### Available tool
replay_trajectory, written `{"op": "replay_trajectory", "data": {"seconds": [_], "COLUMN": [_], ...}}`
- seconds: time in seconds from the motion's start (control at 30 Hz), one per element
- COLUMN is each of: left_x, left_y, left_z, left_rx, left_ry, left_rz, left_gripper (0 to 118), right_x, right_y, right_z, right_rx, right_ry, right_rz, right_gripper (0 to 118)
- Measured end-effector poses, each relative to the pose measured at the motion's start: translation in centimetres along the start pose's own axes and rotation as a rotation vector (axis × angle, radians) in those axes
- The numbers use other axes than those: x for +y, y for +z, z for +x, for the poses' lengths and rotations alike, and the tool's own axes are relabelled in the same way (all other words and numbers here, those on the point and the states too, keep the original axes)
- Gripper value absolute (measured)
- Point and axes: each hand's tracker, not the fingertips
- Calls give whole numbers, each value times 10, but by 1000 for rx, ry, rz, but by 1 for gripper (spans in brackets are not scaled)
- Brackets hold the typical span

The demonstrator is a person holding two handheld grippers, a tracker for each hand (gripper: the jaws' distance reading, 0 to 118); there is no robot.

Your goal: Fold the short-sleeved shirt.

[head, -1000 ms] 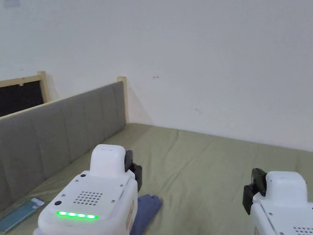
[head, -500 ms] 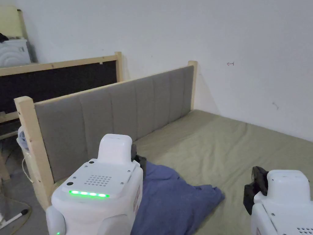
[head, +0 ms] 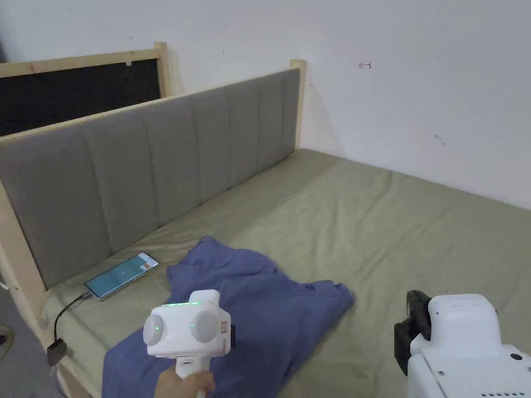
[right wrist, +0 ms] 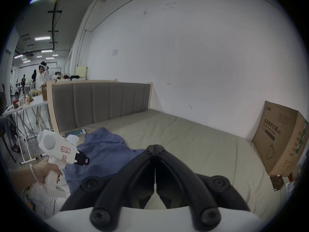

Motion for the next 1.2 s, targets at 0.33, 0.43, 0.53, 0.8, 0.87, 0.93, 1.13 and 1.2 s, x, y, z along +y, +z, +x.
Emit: {"op": "replay_trajectory", "data": {"seconds": [0.33,0.43,0.53,0.8,0.87,0.93,1.13,1.2], "left_x": [31,44,46,47,46,48,60,61], "left_y": [25,17,-24,-30,-33,-29,-14,-4], "left_z": [16,27,32,40,33,26,8,7], "left_rx": [-1,24,-12,79,92,50,-30,-47], "left_ry": [-35,-47,-6,-54,-58,3,145,178], "left_rz": [7,-10,-82,-82,-95,-110,-129,-110], "left_gripper": [115,116,115,31,14,11,9,8], "right_x": [-17,-23,-30,-42,-45,-48,-48,-46], "right_y": [-18,-21,-23,-30,-30,-27,-17,-11], "right_z": [19,21,24,45,50,54,74,82], "right_rx": [-34,-37,-39,-76,-78,-77,-110,-128], "right_ry": [-45,-63,-57,-110,-146,-159,-197,-203], "right_rz": [-87,-117,-144,-207,-221,-226,-227,-220], "right_gripper": [0,0,0,0,0,0,0,0]}}
